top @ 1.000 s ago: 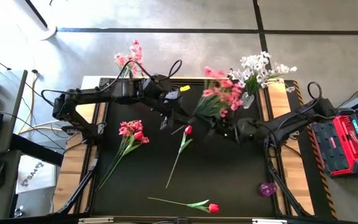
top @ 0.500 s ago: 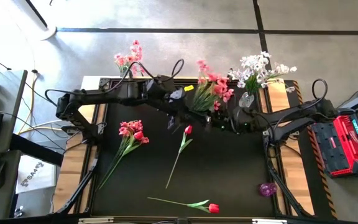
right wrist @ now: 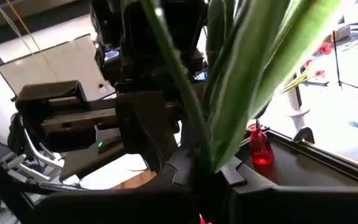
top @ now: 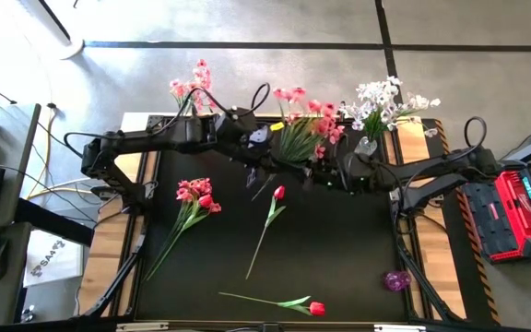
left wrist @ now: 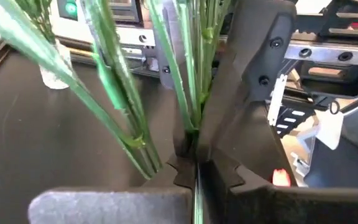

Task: Sort flowers into vase by color
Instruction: Put the top pink flowers into the red flower vase

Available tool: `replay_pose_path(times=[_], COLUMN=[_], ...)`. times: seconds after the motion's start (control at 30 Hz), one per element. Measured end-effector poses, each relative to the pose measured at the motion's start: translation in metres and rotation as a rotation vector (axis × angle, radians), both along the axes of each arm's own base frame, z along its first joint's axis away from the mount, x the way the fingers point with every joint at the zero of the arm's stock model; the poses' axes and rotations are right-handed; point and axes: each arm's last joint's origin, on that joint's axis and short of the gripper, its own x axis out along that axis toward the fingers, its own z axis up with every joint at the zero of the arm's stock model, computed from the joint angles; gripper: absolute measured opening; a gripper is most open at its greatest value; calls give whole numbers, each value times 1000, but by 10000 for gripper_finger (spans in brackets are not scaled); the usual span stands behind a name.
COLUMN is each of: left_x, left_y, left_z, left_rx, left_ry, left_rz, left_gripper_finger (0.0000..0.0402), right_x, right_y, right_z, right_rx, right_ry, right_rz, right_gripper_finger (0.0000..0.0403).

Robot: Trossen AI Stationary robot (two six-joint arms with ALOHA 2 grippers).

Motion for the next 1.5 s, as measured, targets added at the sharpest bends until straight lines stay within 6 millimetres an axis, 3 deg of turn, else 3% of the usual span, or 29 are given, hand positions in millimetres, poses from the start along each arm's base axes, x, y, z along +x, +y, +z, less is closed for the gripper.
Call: replay_pose_path(times=[0.27, 0.4, 0.67, 0.87, 0.97, 1.33, 1.5], left_x=[-2, -10, -72, -111, -123, -155, -170], left_y=[4, 7, -6, -11, -18, -31, -31], left_z=[-2, 11, 73, 92, 87, 30, 14], left_rx=[23, 97, 311, 385, 408, 284, 305], left_ry=[33, -13, -204, -241, -238, -347, -350], left_rz=[78, 198, 508, 660, 722, 977, 1055], left_gripper_finger=[0, 0, 0, 0, 0, 0, 0], right_x=[-23, -44, -59, -53, -52, -51, -52], right_y=[-5, -10, -15, -18, -18, -17, -18], right_z=[31, 48, 46, 36, 33, 27, 16], right_rx=[-108, -102, -83, -82, -91, -157, -167], right_ry=[-121, -171, -71, 7, 36, 121, 241], right_rz=[-26, -67, -81, -88, -87, -79, -105], right_gripper_finger=[102, 153, 170, 161, 161, 161, 161])
